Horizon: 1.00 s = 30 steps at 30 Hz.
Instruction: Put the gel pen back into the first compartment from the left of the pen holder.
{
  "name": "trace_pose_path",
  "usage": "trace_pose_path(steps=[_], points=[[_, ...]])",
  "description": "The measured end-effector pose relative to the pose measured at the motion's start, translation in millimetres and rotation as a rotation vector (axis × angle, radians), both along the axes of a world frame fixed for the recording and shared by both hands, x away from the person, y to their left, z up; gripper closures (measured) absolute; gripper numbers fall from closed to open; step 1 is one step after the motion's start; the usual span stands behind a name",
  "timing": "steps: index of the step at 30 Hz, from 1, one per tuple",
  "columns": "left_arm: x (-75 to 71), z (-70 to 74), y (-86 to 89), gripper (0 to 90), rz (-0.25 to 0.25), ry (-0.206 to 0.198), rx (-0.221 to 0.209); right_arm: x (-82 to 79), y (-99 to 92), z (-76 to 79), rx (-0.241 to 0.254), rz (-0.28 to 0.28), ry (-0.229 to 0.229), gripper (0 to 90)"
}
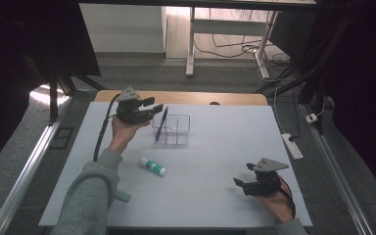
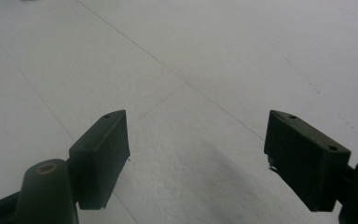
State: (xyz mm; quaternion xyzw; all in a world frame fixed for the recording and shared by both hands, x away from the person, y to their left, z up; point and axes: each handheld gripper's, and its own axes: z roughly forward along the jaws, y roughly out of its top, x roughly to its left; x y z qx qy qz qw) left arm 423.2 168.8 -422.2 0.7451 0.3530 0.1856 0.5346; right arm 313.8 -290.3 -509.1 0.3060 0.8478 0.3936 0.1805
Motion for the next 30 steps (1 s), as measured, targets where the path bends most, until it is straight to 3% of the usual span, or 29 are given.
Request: trace_pose_path(steps=[3, 10, 18, 24, 27, 30], points=[[-7.5, -1.5, 0.1, 48.3, -0.016, -0.002, 0.010, -0.6, -0.1, 0.5, -0.003, 0.001, 0.000, 21.8], [-28.7, -6.9, -2.4, 47.4, -0.069, -0.004, 0.084, 0.1, -0.4, -0.2, -0.003, -0.002, 0.002, 21.8], [-56.2, -13.4, -0.5, 44.5, -0.131, 0.003, 0.140, -0.6, 0.8, 0.7, -0.007, 0.001, -0.007, 21.8], [-75.8, -15.3, 5.2, 43.6, -0.147, 0.005, 0.140, -0.7, 1.3, 0.8, -0.005, 0.000, -0.005, 21.8], [-79.8, -14.7, 5.6, 42.0, -0.151, 0.006, 0.189, -0.5, 1.2, 1.0, -0.004, -0.002, -0.007, 21.8], [-83.5, -13.2, 8.8, 41.5, -0.160, 0.006, 0.204, -1.3, 0.6, 2.0, -0.007, -0.003, -0.012, 21.8]])
